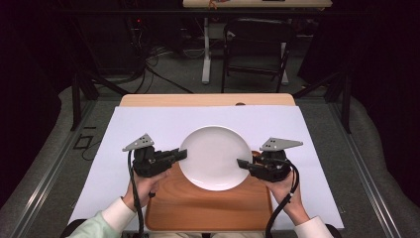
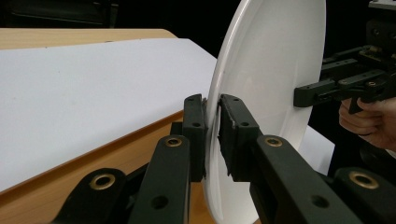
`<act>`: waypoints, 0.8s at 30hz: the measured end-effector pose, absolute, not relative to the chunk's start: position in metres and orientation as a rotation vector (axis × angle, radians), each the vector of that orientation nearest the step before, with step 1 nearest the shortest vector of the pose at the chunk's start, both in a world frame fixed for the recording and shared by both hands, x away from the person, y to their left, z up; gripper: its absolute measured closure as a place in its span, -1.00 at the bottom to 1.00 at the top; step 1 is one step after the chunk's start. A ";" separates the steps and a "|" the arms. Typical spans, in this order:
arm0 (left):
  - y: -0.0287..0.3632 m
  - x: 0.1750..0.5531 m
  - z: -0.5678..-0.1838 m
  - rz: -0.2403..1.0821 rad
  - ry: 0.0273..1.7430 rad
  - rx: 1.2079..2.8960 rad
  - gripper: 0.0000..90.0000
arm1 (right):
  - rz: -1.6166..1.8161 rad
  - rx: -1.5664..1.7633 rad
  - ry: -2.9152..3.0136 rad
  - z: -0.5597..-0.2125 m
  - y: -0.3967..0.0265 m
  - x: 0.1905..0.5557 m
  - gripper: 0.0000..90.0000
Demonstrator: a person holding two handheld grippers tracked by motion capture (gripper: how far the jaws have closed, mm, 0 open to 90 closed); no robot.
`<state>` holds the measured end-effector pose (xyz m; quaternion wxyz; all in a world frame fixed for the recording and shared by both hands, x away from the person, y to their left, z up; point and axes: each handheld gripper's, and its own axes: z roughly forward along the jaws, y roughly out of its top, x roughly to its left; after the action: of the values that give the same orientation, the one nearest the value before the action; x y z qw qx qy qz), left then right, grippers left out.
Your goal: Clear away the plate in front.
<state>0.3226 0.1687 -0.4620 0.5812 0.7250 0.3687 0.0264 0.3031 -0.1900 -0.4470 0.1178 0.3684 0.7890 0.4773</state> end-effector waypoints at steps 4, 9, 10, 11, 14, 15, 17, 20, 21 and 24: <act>0.169 0.319 -0.463 0.055 0.865 1.697 0.80 | 1.395 1.078 2.317 -0.448 -0.189 0.300 0.61; 0.171 0.316 -0.465 0.035 0.877 1.703 0.79 | 1.392 1.078 2.331 -0.449 -0.188 0.296 0.61; 0.171 0.316 -0.465 0.035 0.877 1.703 0.79 | 1.392 1.078 2.331 -0.449 -0.188 0.296 0.61; 0.171 0.315 -0.466 0.032 0.876 1.706 0.79 | 1.389 1.079 2.336 -0.449 -0.188 0.295 0.61; 0.172 0.313 -0.467 0.020 0.882 1.707 0.79 | 1.388 1.080 2.342 -0.450 -0.188 0.292 0.62; 0.172 0.313 -0.467 0.018 0.888 1.703 0.79 | 1.388 1.080 2.342 -0.450 -0.188 0.292 0.62; 0.173 0.312 -0.468 0.010 0.891 1.704 0.78 | 1.388 1.086 2.346 -0.451 -0.187 0.291 0.62; 0.174 0.310 -0.469 0.003 0.898 1.706 0.78 | 1.388 1.089 2.356 -0.452 -0.186 0.289 0.63; 0.174 0.310 -0.469 0.003 0.898 1.706 0.78 | 1.388 1.089 2.356 -0.452 -0.186 0.289 0.63; 0.175 0.307 -0.470 -0.010 0.898 1.716 0.78 | 1.383 1.098 2.367 -0.454 -0.186 0.287 0.63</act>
<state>0.3074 0.1746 -0.4705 0.5665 0.7301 0.3821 -0.0043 0.2867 -0.1856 -0.4540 0.0941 0.3702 0.7980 0.4662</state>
